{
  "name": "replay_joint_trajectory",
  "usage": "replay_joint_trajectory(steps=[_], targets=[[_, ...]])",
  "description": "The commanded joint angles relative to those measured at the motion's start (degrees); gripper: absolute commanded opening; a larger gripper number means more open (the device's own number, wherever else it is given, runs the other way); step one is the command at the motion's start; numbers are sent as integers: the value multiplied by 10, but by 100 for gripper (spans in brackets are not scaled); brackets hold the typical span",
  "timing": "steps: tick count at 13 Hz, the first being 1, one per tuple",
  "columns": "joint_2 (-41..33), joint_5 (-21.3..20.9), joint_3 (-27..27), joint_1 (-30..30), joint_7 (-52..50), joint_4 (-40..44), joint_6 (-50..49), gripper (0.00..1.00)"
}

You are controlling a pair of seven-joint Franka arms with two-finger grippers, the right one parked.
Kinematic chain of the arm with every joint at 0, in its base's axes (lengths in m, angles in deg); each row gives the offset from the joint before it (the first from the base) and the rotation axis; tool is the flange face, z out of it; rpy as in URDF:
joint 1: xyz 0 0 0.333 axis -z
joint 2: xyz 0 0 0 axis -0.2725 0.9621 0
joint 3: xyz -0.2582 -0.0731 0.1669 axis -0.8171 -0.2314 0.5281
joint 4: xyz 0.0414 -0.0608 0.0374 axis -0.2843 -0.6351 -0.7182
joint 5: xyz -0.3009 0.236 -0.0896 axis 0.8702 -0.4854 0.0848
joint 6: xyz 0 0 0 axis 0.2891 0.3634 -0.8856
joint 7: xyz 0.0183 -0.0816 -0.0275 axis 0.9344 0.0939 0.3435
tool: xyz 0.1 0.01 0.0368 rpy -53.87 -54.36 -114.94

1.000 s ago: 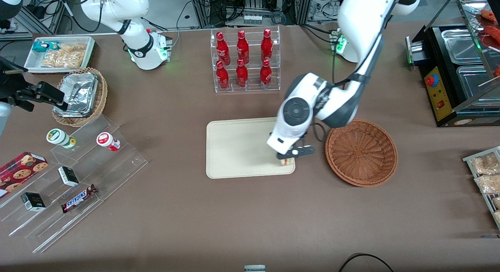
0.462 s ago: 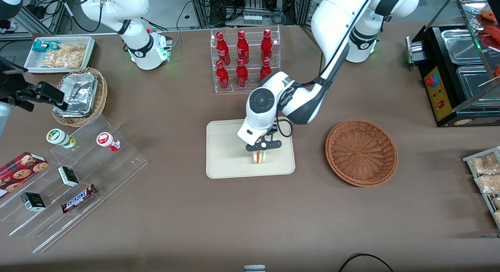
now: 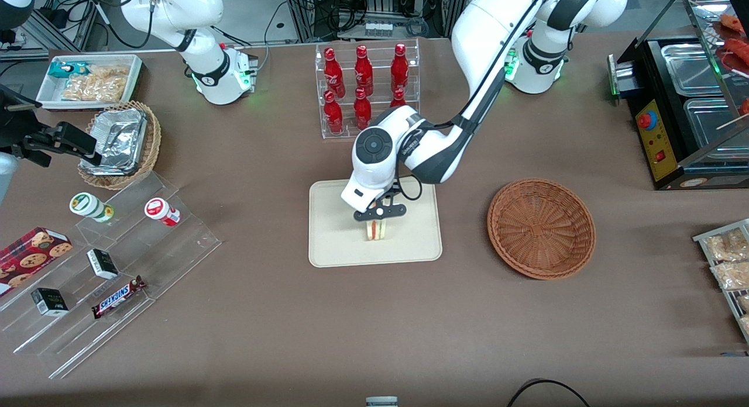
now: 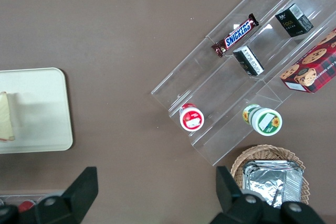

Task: Place sandwich from basket to tray
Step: 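Lower the sandwich onto the tray and open the left gripper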

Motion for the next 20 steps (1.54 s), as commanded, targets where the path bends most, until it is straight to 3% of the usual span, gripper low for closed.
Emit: replay_joint_trajectory(steps=[1, 4, 5, 7, 13, 18, 20], targets=[[18, 2, 6, 9, -23, 20, -3, 10], [23, -1, 6, 12, -36, 20, 14, 14], [24, -1, 6, 11, -37, 20, 15, 25], [21, 3, 7, 11, -39, 20, 16, 99], [-14, -4, 11, 6, -44, 19, 1, 100], [-62, -13, 45, -5, -2, 5, -72, 100], [-92, -7, 45, -37, -8, 1, -119, 100]])
